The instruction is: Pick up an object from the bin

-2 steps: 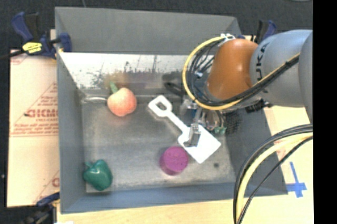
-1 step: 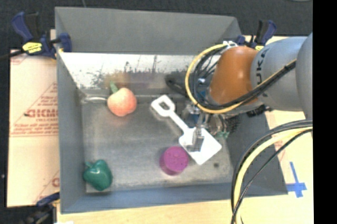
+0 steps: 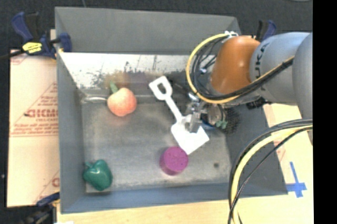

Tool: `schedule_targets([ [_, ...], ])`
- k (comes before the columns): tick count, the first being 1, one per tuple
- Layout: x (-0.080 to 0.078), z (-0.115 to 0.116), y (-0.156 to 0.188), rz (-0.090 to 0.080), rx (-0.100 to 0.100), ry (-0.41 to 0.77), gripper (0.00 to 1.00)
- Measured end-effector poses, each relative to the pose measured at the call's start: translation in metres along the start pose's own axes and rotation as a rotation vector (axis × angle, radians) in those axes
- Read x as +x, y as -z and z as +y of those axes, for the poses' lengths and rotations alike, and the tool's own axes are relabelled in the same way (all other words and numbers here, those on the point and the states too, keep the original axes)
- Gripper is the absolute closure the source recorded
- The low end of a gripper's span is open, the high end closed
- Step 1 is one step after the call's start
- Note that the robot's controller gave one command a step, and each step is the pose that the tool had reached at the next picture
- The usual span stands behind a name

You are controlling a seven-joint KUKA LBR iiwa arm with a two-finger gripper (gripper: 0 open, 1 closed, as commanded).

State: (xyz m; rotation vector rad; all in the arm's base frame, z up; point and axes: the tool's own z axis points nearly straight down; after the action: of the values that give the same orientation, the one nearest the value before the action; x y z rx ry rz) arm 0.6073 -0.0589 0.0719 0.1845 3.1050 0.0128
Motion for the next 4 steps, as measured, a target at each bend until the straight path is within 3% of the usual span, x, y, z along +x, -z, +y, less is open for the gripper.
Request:
schedule_targets([
  [2,-0.001,0.0,0.0,-0.001,0.0,0.016,1.0],
  [3,0.048,-0.011,0.001,-0.002,-0.009,0.053,1.0],
  [4,0.033,-0.007,0.0,-0.002,-0.007,0.055,1.0],
])
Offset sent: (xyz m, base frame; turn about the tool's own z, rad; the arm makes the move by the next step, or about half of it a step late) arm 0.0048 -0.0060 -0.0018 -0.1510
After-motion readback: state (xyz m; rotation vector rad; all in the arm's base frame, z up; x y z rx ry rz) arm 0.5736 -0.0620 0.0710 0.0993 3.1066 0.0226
